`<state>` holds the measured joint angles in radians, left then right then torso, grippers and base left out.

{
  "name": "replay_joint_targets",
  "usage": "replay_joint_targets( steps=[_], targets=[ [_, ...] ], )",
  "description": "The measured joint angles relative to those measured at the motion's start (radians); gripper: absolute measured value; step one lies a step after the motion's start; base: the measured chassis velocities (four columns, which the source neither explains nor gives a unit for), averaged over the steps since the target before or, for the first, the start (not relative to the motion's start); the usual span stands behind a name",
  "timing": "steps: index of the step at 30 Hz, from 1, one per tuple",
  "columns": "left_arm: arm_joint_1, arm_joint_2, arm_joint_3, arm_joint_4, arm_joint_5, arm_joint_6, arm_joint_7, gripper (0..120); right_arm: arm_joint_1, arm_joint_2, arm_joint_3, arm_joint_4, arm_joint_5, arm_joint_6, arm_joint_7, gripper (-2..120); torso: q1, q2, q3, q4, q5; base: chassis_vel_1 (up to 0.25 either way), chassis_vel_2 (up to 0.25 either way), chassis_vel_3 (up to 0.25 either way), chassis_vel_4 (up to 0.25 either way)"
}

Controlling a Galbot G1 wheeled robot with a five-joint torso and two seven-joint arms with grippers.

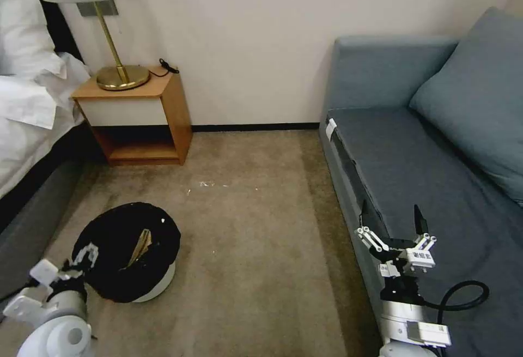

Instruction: Pick up the trash bin, then pick up the garbage on the floor and place it into the trash bin.

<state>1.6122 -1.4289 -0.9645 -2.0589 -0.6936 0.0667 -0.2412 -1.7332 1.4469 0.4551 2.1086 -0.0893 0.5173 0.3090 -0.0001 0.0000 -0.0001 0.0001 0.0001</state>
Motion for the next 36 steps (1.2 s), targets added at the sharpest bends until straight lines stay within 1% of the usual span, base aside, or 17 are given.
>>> replay_joint_targets(
  steps=[1,3,5,6,8,11,12,15,16,17,18,21,22,26,27,30,36],
  targets=[
    [0.0,0.0,0.0,0.0,0.0,0.0,0.0,92,0.0,0.0,0.0,0.0,0.0,0.0,0.0,100,0.0,0.0,0.0,0.0,0.0,0.0,0.0,0.0,0.0],
    [0.035,-0.01,0.002,-0.009,0.08,-0.181,0.123,98,-0.023,0.028,-0.006,-0.007,-0.026,0.03,-0.007,100,0.0,0.0,0.0,0.0,-0.0001,0.0,0.0,0.0,0.0],
    [0.062,-0.016,0.011,-0.007,0.132,-0.309,0.207,100,-0.038,0.038,-0.017,-0.022,-0.033,0.062,-0.017,100,0.0,0.0,0.0,-0.0002,0.0,0.0,0.0,0.0,0.0],
    [0.062,-0.016,0.011,-0.007,0.132,-0.309,0.207,100,-0.038,0.038,-0.017,-0.022,-0.033,0.062,-0.017,100,0.0,0.0,0.0,-0.0002,0.0,0.0,0.0,0.0,0.0],
    [0.092,-0.025,0.022,-0.01,0.18,-0.38,0.272,100,-0.048,0.044,-0.01,-0.046,-0.048,0.086,-0.029,100,0.0,0.0,0.0,0.0,-0.0002,0.0,0.0,0.0,0.0],
    [0.133,-0.048,0.039,-0.018,0.266,-0.467,0.443,100,-0.05,0.049,0.027,-0.09,-0.067,0.131,-0.04,100,0.0,0.0,0.0,-0.0001,0.0,0.0,0.0,0.0,0.0],
    [0.133,-0.048,0.039,-0.018,0.266,-0.467,0.443,100,-0.05,0.049,0.027,-0.09,-0.067,0.131,-0.04,100,0.0,0.0,0.0,-0.0001,0.0,0.0,0.0,0.0,0.0],
    [0.144,-0.063,0.056,-0.021,0.315,-0.49,0.545,100,-0.052,0.056,0.055,-0.101,-0.069,0.151,-0.047,100,0.0,0.0,0.0,0.0,0.0,0.0,0.0,0.0,0.0],
    [0.148,-0.069,0.078,-0.031,0.327,-0.483,0.554,100,-0.054,0.06,0.07,-0.1,-0.067,0.155,-0.053,100,0.0,0.0,0.0,-0.0001,-0.0001,0.0,0.0,0.0,0.0],
    [0.148,-0.069,0.078,-0.031,0.327,-0.483,0.554,100,-0.054,0.06,0.07,-0.1,-0.067,0.155,-0.053,100,0.0,0.0,0.0,-0.0001,-0.0001,0.0,0.0,0.0,0.0],
    [0.15,-0.072,0.092,-0.04,0.331,-0.471,0.542,100,-0.053,0.063,0.082,-0.097,-0.068,0.157,-0.058,100,0.0,0.0,0.0,-0.0002,-0.0001,0.0,0.0,0.0,0.0],
    [0.165,-0.073,0.138,-0.091,0.339,-0.42,0.453,100,-0.037,0.06,0.126,-0.064,-0.069,0.159,-0.076,100,0.0,0.0,0.0,-0.0002,0.0,0.0,0.0,0.0,0.0],
    [0.165,-0.073,0.138,-0.091,0.339,-0.42,0.453,100,-0.037,0.06,0.126,-0.064,-0.069,0.159,-0.076,100,0.0,0.0,0.0,-0.0002,0.0,0.0,0.0,0.0,0.0],
    [0.187,-0.068,0.187,-0.167,0.38,-0.371,0.37,100,-0.031,0.035,0.146,0.035,-0.025,0.103,-0.099,100,0.0,0.0,0.0,-0.0001,-0.0001,0.0,0.0,0.0,0.0],
    [0.187,-0.068,0.187,-0.167,0.38,-0.371,0.37,100,-0.031,0.035,0.146,0.035,-0.025,0.103,-0.099,100,0.0,0.0,0.0,-0.0001,-0.0001,0.0,0.0,0.0,0.0],
    [0.182,-0.071,0.206,-0.208,0.363,-0.328,0.353,100,-0.029,0.015,0.146,0.098,0.026,0.053,-0.128,100,0.0,0.0,0.0,-0.0001,-0.0002,0.0,0.0,0.0,0.0],
    [0.178,-0.08,0.194,-0.217,0.351,-0.305,0.409,100,-0.031,0.007,0.142,0.109,0.051,0.042,-0.157,100,0.0,0.0,0.0,-0.0001,-0.0001,0.0,0.0,0.0,0.0]
  ],
)
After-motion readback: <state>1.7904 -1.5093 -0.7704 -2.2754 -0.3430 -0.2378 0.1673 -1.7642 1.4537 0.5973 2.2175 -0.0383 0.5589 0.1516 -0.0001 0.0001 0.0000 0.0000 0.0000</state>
